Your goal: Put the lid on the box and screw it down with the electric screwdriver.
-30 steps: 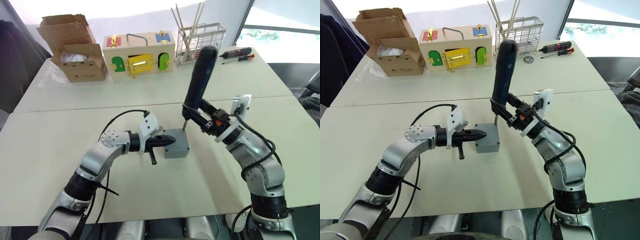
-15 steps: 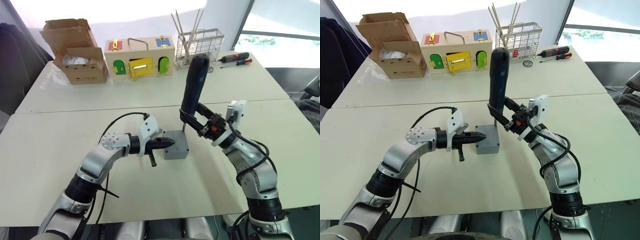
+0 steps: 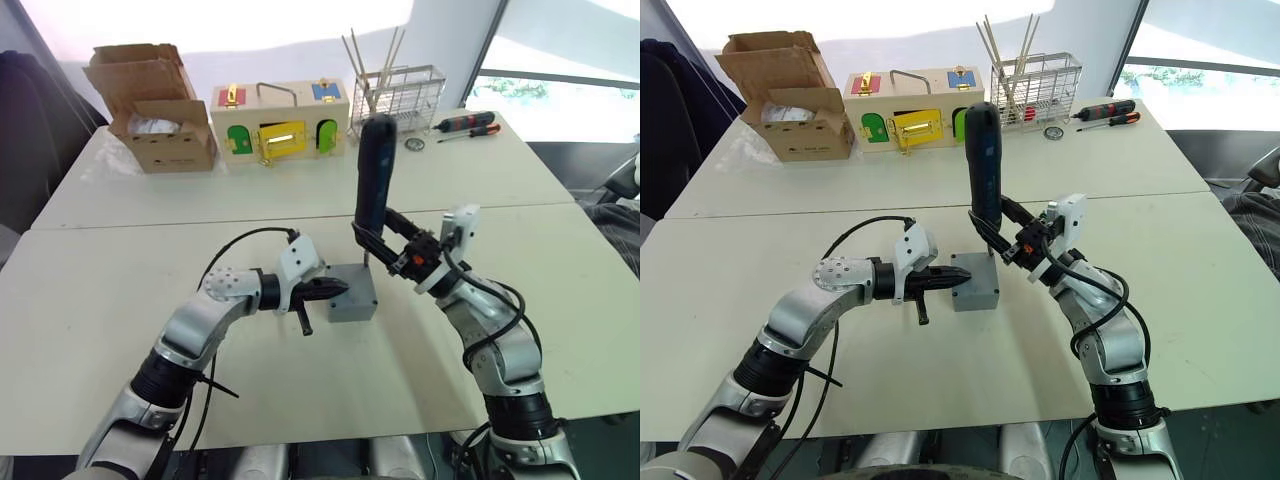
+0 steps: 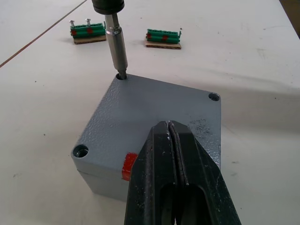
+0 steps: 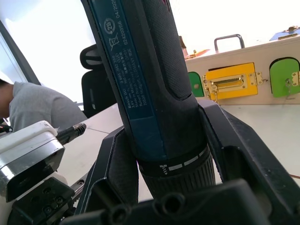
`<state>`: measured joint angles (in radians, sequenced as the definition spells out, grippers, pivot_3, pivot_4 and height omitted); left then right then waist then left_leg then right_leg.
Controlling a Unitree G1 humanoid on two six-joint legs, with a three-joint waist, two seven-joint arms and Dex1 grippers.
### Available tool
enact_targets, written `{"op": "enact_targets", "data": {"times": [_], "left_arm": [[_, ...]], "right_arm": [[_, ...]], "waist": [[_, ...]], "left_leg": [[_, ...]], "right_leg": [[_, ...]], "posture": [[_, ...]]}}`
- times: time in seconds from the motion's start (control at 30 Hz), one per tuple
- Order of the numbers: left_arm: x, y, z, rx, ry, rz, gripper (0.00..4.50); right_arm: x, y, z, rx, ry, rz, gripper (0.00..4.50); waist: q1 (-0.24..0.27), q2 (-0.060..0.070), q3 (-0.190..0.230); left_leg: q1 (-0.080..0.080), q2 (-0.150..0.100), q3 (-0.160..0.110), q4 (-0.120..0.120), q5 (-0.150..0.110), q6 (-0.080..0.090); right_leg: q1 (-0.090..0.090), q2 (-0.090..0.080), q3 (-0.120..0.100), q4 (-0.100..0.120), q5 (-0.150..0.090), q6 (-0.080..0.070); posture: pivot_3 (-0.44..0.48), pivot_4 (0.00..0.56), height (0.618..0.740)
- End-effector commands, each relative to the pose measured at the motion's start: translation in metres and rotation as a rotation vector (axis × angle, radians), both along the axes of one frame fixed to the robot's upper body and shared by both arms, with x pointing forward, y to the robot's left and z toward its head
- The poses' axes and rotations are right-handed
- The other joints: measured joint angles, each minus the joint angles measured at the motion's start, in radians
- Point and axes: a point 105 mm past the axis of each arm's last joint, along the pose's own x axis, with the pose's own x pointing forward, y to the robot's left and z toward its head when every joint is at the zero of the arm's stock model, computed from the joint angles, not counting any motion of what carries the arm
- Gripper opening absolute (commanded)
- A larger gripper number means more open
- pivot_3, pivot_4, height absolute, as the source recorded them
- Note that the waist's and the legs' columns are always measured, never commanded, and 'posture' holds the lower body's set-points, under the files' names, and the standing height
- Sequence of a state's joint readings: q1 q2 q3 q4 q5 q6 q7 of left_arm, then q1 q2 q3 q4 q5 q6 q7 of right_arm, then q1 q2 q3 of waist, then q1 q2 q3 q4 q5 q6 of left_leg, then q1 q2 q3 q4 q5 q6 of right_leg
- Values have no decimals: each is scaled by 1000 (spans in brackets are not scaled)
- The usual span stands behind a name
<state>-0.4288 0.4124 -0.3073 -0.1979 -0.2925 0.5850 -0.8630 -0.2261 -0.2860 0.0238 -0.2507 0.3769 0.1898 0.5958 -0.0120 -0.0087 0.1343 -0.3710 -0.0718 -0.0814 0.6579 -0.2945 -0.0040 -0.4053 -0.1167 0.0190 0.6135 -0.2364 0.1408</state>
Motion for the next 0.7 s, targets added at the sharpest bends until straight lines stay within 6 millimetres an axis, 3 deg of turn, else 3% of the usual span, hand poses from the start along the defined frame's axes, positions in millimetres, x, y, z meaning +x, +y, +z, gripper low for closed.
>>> {"op": "enact_targets", "data": {"times": [0.03, 0.7], "left_arm": [[-2, -1, 2, -1, -12, -5, 0], [-2, -3, 1, 3, -6, -12, 0]], "right_arm": [[-3, -3, -66, -12, 264, -15, 1750], [-9, -5, -83, -28, 277, -55, 1750]], "waist": [[0, 0, -2], [0, 0, -3]], "left_leg": [[0, 0, 0, 0, 0, 0], [1, 0, 0, -1, 0, 0]], "right_leg": [[0, 0, 0, 0, 0, 0], [1, 0, 0, -1, 0, 0]], "posture": [[0, 150, 734], [0, 150, 734]]}}
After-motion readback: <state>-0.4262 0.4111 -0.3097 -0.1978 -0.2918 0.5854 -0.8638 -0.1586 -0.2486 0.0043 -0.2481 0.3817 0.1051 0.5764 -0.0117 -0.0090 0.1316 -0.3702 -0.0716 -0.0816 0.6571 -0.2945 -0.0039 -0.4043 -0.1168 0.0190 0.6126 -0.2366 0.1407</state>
